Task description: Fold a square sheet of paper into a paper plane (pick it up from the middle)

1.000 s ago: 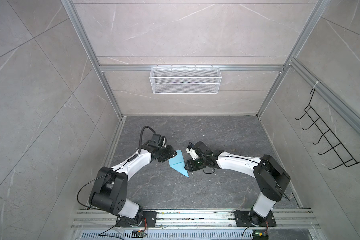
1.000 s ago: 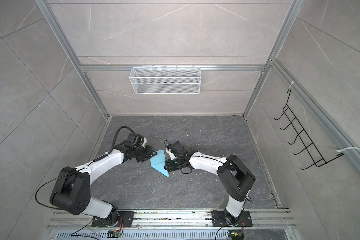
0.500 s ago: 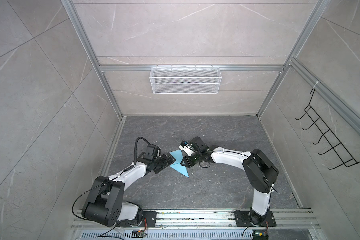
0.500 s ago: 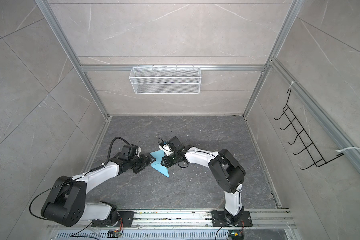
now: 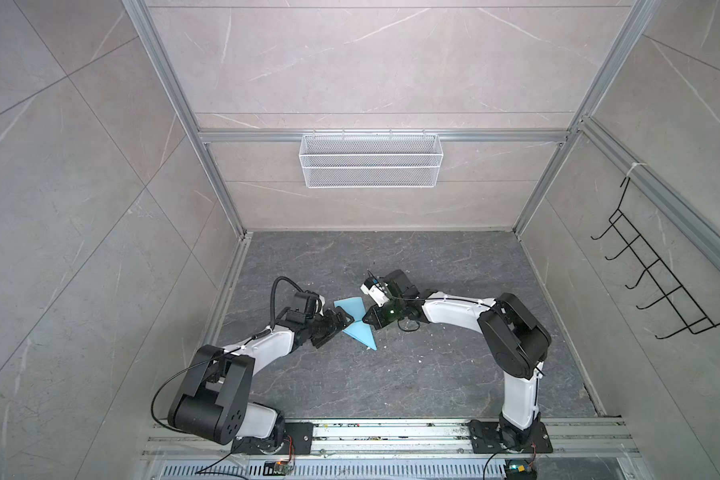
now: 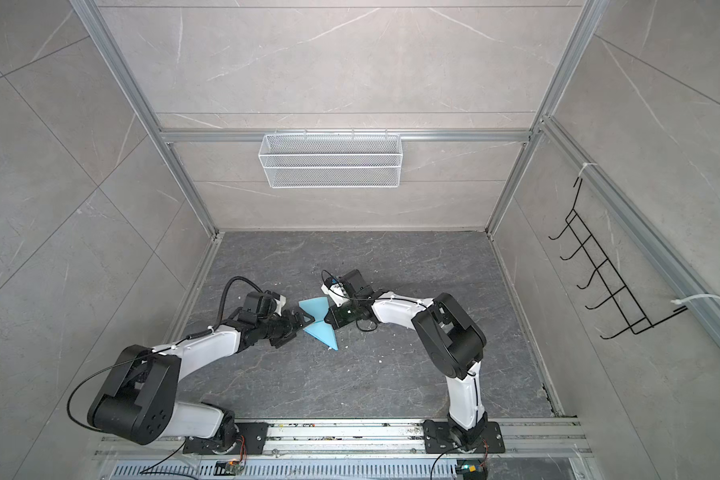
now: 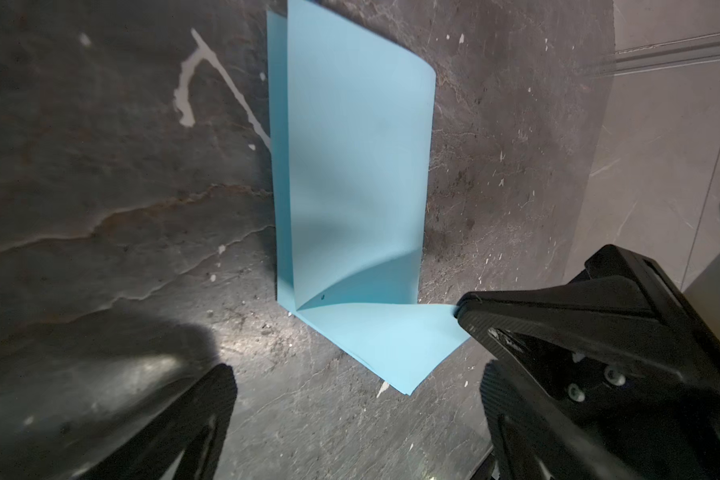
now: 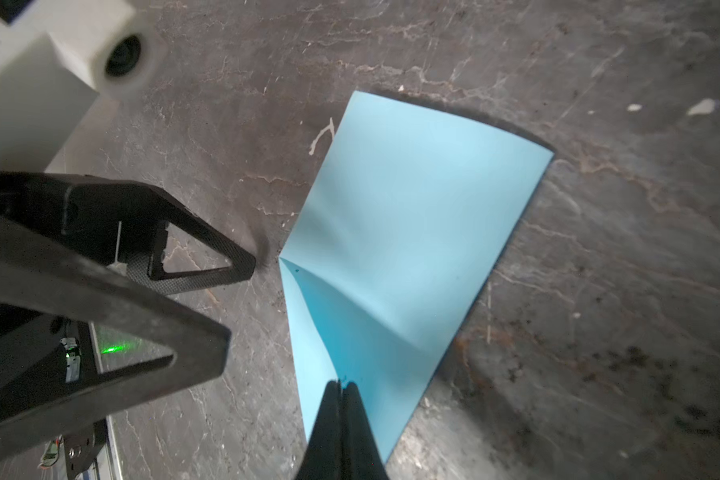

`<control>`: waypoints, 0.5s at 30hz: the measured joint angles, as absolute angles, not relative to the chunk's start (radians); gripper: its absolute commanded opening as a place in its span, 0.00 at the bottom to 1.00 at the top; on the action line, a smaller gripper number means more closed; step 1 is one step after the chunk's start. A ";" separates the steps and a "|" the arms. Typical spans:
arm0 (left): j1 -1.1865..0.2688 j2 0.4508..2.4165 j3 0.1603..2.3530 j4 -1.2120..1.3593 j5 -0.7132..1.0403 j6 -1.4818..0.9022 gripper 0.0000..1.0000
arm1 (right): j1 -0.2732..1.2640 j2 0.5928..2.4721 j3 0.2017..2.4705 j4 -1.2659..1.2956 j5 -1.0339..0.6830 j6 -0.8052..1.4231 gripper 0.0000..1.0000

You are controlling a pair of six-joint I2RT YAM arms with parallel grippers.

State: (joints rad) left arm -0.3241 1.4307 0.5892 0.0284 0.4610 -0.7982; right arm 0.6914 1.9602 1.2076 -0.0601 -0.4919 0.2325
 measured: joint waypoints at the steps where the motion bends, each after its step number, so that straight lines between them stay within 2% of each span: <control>1: -0.324 1.445 0.589 0.041 0.474 -0.802 0.90 | 0.687 1.960 1.203 -0.055 -0.492 0.240 0.03; 5: -0.324 1.480 0.589 0.072 0.503 -0.813 0.81 | 0.675 1.962 1.193 -0.044 -0.492 0.263 0.03; 9: -0.324 1.488 0.589 0.099 0.517 -0.822 0.66 | 0.669 1.966 1.184 -0.031 -0.490 0.280 0.03; 15: -0.324 1.501 0.589 0.127 0.534 -0.824 0.57 | 0.667 1.984 1.183 -0.025 -0.487 0.300 0.03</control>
